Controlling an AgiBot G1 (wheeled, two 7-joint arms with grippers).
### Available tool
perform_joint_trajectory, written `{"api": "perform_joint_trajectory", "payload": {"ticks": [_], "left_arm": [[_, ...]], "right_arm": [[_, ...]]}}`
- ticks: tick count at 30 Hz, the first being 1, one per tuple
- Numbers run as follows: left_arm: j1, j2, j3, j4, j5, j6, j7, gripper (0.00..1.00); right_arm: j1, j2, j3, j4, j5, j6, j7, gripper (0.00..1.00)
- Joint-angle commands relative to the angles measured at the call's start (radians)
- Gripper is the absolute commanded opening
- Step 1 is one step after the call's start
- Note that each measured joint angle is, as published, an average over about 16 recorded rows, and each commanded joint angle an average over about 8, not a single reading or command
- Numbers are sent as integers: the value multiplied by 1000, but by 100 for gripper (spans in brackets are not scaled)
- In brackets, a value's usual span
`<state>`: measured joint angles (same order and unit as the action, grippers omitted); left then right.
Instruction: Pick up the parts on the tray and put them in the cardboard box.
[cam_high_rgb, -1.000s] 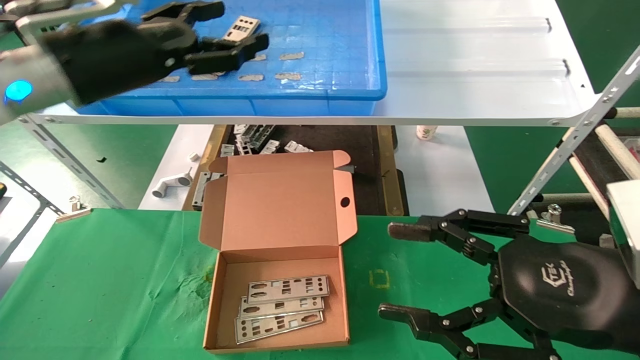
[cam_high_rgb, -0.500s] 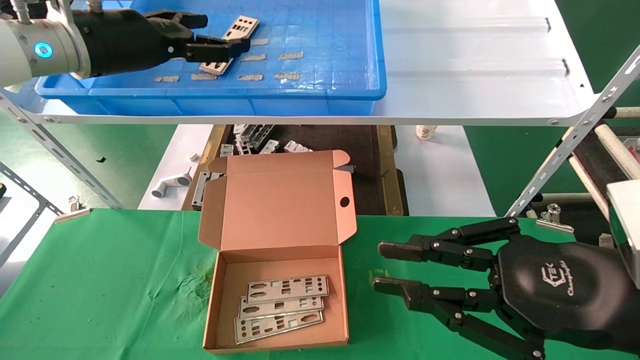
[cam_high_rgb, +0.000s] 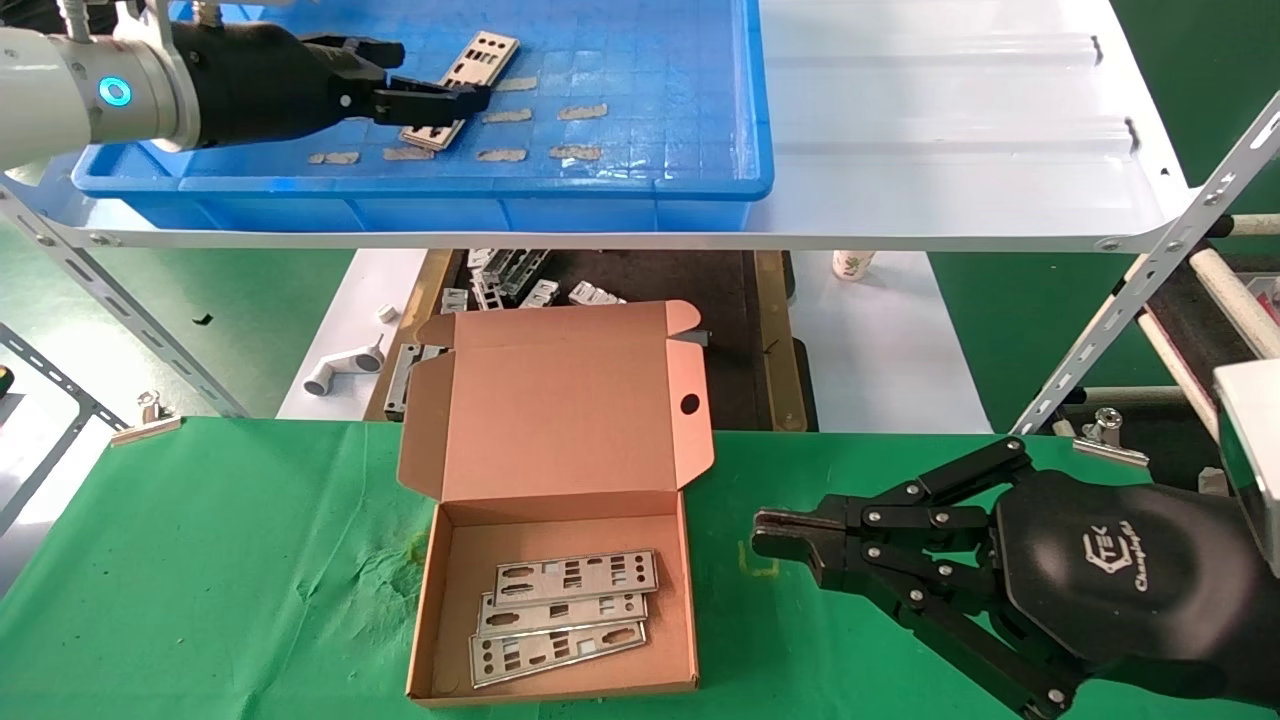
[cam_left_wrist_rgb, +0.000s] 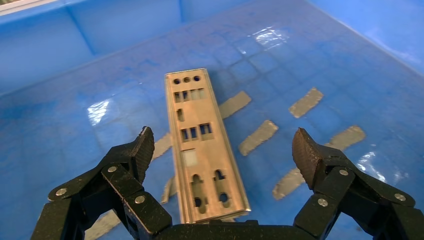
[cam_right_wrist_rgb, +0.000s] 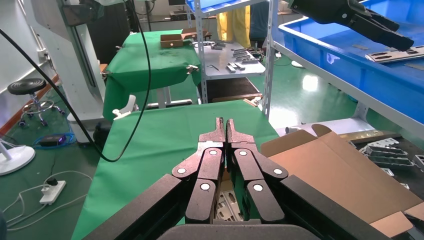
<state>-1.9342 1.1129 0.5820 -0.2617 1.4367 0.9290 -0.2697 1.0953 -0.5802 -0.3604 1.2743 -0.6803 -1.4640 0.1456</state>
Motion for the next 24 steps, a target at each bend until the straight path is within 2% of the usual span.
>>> {"api": "perform_joint_trajectory", "payload": {"ticks": [1,7,9,11,15,18,20,24], "left_arm": [[-9,7,0,24,1,-7,12,94],[-21,28,-4,83,-4,-7,37,87],[-24,35,-5,99,-7,-8,46,79],[-27,41,-7,114,-9,-11,55,65],[-31,53,-11,141,-13,-25,70,25],[-33,62,-14,158,-18,-35,80,5],[-34,68,-17,167,-22,-40,87,0],[-34,76,-21,181,-28,-46,102,0]], "right_arm": [[0,0,0,0,0,0,0,0],[0,0,0,0,0,0,0,0],[0,0,0,0,0,0,0,0],[0,0,0,0,0,0,0,0],[0,0,0,0,0,0,0,0],[0,0,0,0,0,0,0,0],[0,0,0,0,0,0,0,0],[0,0,0,0,0,0,0,0]]}}
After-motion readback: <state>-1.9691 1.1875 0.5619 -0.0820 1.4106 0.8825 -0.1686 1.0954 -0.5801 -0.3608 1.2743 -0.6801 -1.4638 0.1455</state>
